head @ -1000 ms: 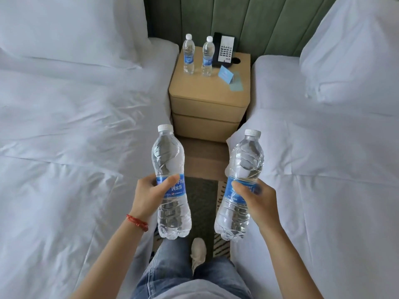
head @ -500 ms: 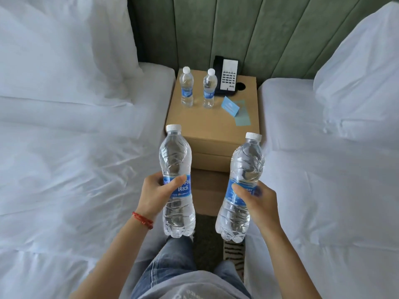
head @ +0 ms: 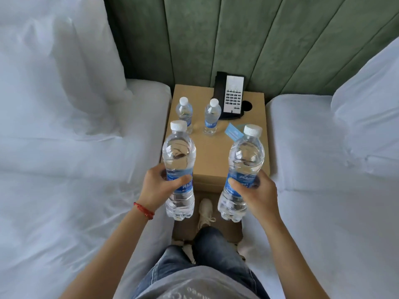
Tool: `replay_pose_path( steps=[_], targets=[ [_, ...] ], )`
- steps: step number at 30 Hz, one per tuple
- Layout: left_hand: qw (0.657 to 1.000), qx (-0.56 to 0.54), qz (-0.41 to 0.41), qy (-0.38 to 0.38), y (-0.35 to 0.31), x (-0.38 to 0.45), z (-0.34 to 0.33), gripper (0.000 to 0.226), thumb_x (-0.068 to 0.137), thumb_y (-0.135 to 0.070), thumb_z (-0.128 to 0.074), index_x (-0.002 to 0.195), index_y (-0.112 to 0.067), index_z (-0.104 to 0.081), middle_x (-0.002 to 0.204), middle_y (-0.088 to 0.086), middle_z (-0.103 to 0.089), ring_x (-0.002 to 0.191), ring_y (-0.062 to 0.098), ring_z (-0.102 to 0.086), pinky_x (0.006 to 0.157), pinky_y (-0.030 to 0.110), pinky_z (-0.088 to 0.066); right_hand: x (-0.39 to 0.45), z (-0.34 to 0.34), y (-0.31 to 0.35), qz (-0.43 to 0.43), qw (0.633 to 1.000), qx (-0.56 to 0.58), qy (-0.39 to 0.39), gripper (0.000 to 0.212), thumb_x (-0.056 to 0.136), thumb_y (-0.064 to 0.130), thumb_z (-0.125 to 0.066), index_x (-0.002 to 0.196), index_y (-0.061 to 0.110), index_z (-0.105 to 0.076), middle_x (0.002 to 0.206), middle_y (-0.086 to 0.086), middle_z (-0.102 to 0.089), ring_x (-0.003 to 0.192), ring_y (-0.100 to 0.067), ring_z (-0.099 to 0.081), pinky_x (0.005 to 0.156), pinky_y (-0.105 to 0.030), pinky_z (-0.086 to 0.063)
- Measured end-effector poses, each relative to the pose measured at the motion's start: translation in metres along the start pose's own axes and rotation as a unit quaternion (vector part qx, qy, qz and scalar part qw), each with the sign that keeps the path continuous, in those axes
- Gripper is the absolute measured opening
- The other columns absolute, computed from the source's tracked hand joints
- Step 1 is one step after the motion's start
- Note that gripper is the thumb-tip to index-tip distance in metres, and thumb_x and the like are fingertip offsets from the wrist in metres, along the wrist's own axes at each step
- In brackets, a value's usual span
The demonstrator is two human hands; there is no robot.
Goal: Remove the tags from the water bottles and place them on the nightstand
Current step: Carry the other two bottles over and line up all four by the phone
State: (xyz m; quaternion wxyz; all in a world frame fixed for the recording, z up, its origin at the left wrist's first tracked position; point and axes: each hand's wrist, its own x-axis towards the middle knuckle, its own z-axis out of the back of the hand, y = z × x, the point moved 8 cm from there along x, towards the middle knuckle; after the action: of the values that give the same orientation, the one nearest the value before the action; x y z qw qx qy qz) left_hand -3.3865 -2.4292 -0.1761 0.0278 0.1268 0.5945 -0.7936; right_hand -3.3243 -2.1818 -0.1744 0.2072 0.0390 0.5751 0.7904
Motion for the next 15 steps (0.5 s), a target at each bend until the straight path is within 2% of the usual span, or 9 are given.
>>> replay_pose_path(
  steps=[4, 7, 8, 10, 11, 13, 15],
  targets=[
    [0.999, 0.047, 0.006, -0.014, 0.001, 0.051, -0.005, 0.034, 0.064, -0.011, -0.079, 0.095, -0.016, -0.063, 0.084, -0.007, -0.067, 0.075, -0.002, -0.063, 0.059, 0.004, -0.048, 0.063, -0.016, 0.000, 0.029, 0.998, -0.038, 0.027, 0.050, 0.060, 0.020, -0.085, 0.104, 0.017, -0.061, 0.087, 0.013, -0.068, 0.080, 0.000, -0.065, 0.072, -0.019, -0.052],
    [0.997, 0.073, 0.032, -0.014, 0.009, 0.088, -0.009, 0.043, 0.062, -0.012, -0.081, 0.100, -0.013, -0.063, 0.090, -0.001, -0.069, 0.080, -0.004, -0.061, 0.063, 0.006, -0.049, 0.105, -0.024, -0.005, 0.037, 0.996, -0.069, 0.034, 0.055, 0.059, 0.019, -0.086, 0.106, 0.009, -0.059, 0.083, 0.016, -0.065, 0.076, 0.009, -0.062, 0.067, -0.010, -0.045],
    [0.996, 0.075, 0.041, -0.013, 0.013, 0.101, -0.012, 0.044, 0.061, -0.013, -0.082, 0.101, -0.013, -0.062, 0.093, 0.002, -0.069, 0.083, 0.002, -0.064, 0.071, 0.013, -0.052, 0.117, -0.028, -0.007, 0.036, 0.996, -0.073, 0.039, 0.059, 0.059, 0.020, -0.086, 0.109, 0.009, -0.058, 0.087, 0.013, -0.066, 0.078, 0.007, -0.062, 0.068, -0.013, -0.045],
    [0.996, 0.067, 0.060, -0.017, 0.023, 0.123, -0.017, 0.045, 0.059, -0.015, -0.084, 0.098, -0.012, -0.062, 0.096, 0.007, -0.069, 0.090, 0.019, -0.065, 0.084, 0.036, -0.053, 0.141, -0.036, -0.014, 0.028, 0.995, -0.084, 0.042, 0.064, 0.059, 0.019, -0.086, 0.115, 0.006, -0.056, 0.095, 0.004, -0.068, 0.085, -0.006, -0.063, 0.072, -0.021, -0.046],
    [0.995, 0.071, 0.074, -0.020, 0.029, 0.132, -0.018, 0.045, 0.057, -0.020, -0.084, 0.096, -0.014, -0.063, 0.096, 0.007, -0.069, 0.092, 0.022, -0.065, 0.085, 0.039, -0.052, 0.150, -0.040, -0.020, 0.019, 0.995, -0.085, 0.044, 0.064, 0.060, 0.019, -0.085, 0.115, 0.006, -0.057, 0.098, 0.000, -0.069, 0.088, -0.011, -0.063, 0.073, -0.023, -0.046],
    [0.991, 0.085, 0.105, -0.021, 0.044, 0.149, -0.022, 0.040, 0.054, -0.028, -0.084, 0.087, -0.024, -0.063, 0.088, 0.001, -0.070, 0.087, 0.019, -0.065, 0.079, 0.030, -0.051, 0.166, -0.049, -0.035, -0.014, 0.996, -0.081, 0.046, 0.061, 0.061, 0.019, -0.084, 0.114, 0.006, -0.057, 0.101, -0.002, -0.069, 0.093, -0.015, -0.064, 0.078, -0.028, -0.049],
    [0.988, 0.087, 0.128, -0.020, 0.059, 0.165, -0.025, 0.036, 0.056, -0.026, -0.085, 0.076, -0.036, -0.058, 0.076, -0.016, -0.065, 0.076, 0.004, -0.062, 0.066, 0.013, -0.045, 0.180, -0.056, -0.049, -0.049, 0.995, -0.069, 0.046, 0.060, 0.062, 0.019, -0.084, 0.115, 0.007, -0.057, 0.105, -0.004, -0.068, 0.098, -0.019, -0.064, 0.083, -0.032, -0.050]
  ],
)
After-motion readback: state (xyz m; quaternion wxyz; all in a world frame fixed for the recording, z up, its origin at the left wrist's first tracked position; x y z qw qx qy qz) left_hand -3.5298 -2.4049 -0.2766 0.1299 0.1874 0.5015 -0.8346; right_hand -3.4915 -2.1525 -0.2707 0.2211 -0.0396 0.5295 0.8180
